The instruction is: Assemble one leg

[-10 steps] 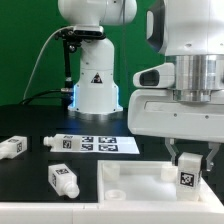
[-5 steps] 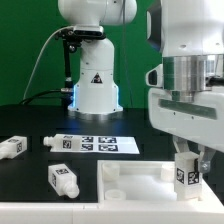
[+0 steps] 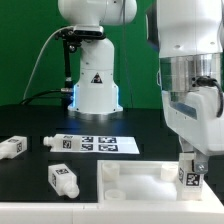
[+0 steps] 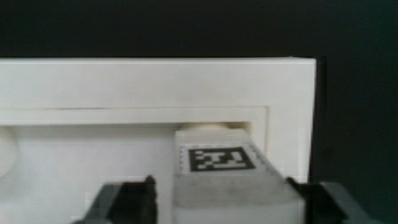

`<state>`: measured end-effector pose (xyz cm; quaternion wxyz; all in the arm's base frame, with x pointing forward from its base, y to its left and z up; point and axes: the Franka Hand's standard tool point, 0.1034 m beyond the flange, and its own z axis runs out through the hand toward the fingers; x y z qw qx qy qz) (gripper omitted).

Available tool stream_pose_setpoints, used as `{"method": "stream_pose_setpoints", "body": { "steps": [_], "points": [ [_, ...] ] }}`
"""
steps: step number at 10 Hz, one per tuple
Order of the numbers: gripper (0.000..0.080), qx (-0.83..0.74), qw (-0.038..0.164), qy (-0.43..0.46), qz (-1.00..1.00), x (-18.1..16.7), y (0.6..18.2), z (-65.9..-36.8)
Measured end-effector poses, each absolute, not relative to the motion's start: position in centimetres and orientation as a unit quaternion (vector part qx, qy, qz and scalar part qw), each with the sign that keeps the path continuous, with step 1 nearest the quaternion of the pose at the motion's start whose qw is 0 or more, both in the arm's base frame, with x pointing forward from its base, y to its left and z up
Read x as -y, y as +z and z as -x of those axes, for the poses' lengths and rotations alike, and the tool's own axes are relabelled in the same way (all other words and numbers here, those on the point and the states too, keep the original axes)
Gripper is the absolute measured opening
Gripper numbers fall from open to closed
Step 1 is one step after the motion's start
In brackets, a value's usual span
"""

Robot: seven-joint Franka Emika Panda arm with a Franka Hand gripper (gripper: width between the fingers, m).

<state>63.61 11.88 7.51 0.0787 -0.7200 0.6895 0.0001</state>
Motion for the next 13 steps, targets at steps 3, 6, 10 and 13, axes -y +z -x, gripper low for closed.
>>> {"method": "stream_pose_setpoints", "body": {
  "steps": [3, 6, 10, 13],
  "points": [
    [0.0598, -0.522, 0.071, -0.01, 0.85, -12.0, 7.4, -63.3],
    [0.0646, -0.367, 0.067, -0.001, 0.928, -11.1, 7.3, -63.1],
    [0.0649, -0.228, 0.058, -0.014, 0.972, -10.8, 7.3, -63.1],
    [0.0649, -0.025, 0.047, -0.057, 0.997, -10.4, 7.6, -63.8]
  ]
}}
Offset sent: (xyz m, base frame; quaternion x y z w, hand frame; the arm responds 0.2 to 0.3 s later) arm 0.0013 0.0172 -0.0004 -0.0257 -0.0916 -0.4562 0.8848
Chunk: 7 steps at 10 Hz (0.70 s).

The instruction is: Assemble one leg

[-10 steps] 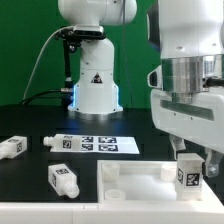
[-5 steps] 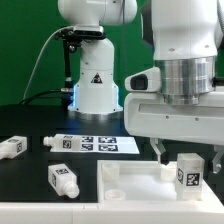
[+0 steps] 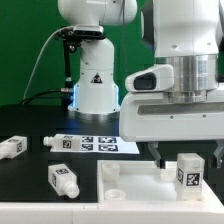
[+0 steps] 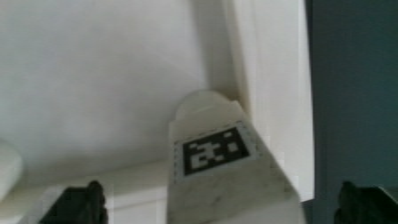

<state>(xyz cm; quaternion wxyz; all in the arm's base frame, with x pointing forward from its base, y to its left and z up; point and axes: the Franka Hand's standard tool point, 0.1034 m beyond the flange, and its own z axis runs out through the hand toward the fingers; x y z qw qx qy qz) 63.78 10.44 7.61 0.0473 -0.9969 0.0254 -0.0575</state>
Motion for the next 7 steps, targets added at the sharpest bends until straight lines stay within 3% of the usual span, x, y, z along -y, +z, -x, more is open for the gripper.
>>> {"method": "stream_pose_setpoints", "body": {
  "steps": [1, 3, 4, 5, 7],
  "points": [
    [0.0649, -0.046, 0.048, -0.056, 0.996, -10.43, 7.53, -63.76],
    [0.0417, -0.054, 0.048, -0.056, 0.996, -10.36, 7.5, -63.76],
    [0.0417, -0.076, 0.05, -0.054, 0.994, -10.37, 7.48, -63.75],
    [0.0284, -0.112, 0.052, -0.053, 0.991, -10.36, 7.48, -63.75],
    [0.0284, -0.171, 0.055, -0.05, 0.983, -10.34, 7.49, -63.76]
  ]
}}
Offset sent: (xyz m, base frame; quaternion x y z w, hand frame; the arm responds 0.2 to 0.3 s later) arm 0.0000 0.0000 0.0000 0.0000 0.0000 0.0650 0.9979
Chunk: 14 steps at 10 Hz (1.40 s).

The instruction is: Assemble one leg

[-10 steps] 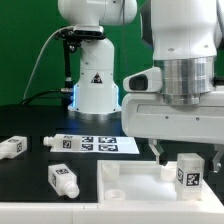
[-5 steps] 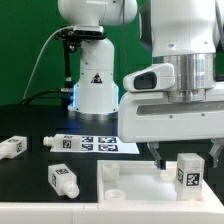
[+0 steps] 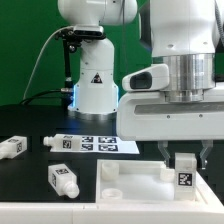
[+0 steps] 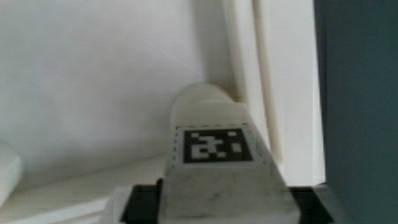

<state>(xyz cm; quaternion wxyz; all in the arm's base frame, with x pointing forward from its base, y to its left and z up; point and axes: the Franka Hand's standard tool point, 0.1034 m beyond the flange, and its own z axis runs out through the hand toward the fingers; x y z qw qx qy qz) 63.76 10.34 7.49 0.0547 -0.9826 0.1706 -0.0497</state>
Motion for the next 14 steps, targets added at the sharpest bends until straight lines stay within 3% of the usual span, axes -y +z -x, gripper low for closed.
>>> {"method": "stream_pose_setpoints", "body": {
  "steps": [3, 8, 14],
  "points": [
    [0.0284, -0.343, 0.055, -0.038, 0.937, -10.79, 7.62, -63.71],
    [0.0285, -0.663, 0.074, -0.005, 0.745, -11.14, 7.58, -63.77],
    [0.0285, -0.785, 0.078, 0.009, 0.615, -11.33, 7.42, -63.68]
  ]
}}
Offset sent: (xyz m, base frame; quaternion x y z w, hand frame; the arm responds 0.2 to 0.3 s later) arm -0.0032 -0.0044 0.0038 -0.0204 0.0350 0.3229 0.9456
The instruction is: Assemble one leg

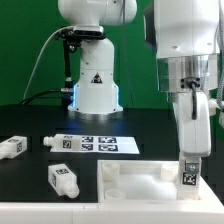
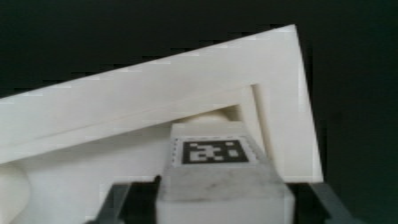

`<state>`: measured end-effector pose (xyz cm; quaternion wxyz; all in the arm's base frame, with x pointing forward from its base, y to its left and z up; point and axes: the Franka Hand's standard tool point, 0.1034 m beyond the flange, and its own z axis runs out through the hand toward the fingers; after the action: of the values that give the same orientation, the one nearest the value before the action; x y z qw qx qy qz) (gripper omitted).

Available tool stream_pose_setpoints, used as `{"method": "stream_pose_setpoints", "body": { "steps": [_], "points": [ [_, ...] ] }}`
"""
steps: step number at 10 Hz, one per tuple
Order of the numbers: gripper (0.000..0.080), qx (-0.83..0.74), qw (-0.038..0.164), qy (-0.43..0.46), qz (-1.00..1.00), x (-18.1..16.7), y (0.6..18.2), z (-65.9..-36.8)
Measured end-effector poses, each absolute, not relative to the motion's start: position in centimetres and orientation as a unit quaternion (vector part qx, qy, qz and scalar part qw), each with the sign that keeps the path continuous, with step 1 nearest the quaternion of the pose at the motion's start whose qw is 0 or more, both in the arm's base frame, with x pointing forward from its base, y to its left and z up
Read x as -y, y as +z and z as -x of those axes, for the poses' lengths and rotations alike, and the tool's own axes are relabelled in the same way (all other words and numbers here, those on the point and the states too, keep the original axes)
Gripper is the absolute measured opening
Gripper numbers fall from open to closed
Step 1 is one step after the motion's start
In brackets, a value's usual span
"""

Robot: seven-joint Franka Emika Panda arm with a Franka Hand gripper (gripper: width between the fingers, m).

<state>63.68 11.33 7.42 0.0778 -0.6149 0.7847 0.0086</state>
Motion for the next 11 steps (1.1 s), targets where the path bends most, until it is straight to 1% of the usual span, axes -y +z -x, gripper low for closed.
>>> {"method": "stream_pose_setpoints", "body": {
  "steps": [1, 2, 3, 4, 5, 6, 7, 9, 11],
  "points": [
    [0.0285, -0.773, 0.078, 0.007, 0.63, -11.32, 7.41, -63.67],
    [0.0419, -0.772, 0.078, 0.007, 0.631, -11.38, 7.41, -63.66],
    [0.0419, -0.724, 0.082, -0.006, 0.685, -11.47, 7.44, -63.81],
    [0.056, -0.654, 0.081, -0.012, 0.752, -11.76, 7.43, -63.64],
    [0.056, -0.616, 0.078, -0.015, 0.784, -12.1, 7.49, -63.56],
    [0.063, -0.597, 0.078, -0.017, 0.799, -11.95, 7.43, -63.56],
    [0.0646, -0.581, 0.077, -0.019, 0.81, -11.92, 7.42, -63.57],
    [0.0649, -0.515, 0.074, -0.026, 0.854, -11.87, 7.42, -63.57],
    [0.0649, -0.323, 0.05, -0.048, 0.944, -11.67, 7.63, -63.84]
  ]
}}
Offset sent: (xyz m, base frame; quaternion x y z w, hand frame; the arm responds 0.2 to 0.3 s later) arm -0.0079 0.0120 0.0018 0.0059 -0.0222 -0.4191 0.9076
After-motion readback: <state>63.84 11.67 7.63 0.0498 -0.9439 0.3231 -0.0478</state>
